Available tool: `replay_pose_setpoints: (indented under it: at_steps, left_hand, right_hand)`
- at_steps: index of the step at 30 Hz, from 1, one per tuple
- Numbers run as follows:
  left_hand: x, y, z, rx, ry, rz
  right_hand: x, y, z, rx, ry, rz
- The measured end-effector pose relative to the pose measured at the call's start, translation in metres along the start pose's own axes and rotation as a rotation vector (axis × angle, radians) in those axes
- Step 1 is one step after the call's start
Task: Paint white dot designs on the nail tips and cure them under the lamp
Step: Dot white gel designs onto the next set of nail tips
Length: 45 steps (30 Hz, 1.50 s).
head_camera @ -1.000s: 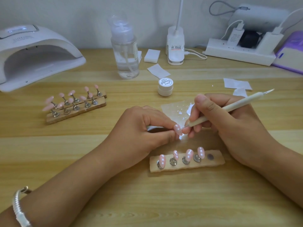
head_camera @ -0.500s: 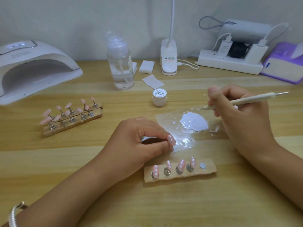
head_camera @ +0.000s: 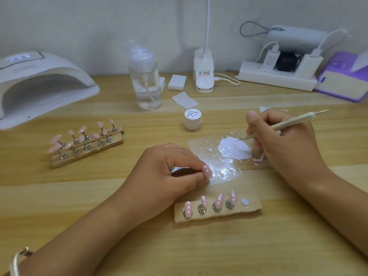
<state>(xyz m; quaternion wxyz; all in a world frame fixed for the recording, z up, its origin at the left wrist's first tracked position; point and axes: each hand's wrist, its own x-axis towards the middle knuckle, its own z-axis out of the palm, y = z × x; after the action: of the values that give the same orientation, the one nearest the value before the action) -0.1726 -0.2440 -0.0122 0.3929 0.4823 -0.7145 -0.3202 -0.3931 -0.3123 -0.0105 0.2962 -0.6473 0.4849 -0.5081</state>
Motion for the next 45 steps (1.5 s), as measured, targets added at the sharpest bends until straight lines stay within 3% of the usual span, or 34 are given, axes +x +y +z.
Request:
replay_pose_setpoints:
  at_steps: [6, 11, 16, 45]
  left_hand:
    - [0.0, 0.001, 0.0, 0.011, -0.009, -0.001]
    - [-0.001, 0.001, -0.001, -0.013, -0.012, -0.018]
    - [0.0, 0.002, -0.001, -0.012, -0.004, -0.024]
    - [0.0, 0.0, -0.001, -0.047, -0.01, -0.011]
  right_hand:
    - [-0.006, -0.012, -0.001, 0.121, 0.088, -0.127]
    - [-0.02, -0.028, 0.009, 0.367, -0.18, -0.054]
    - [-0.03, -0.032, 0.016, 0.4, -0.358, 0.062]
    - [-0.029, -0.029, 0.018, 0.339, -0.386, 0.096]
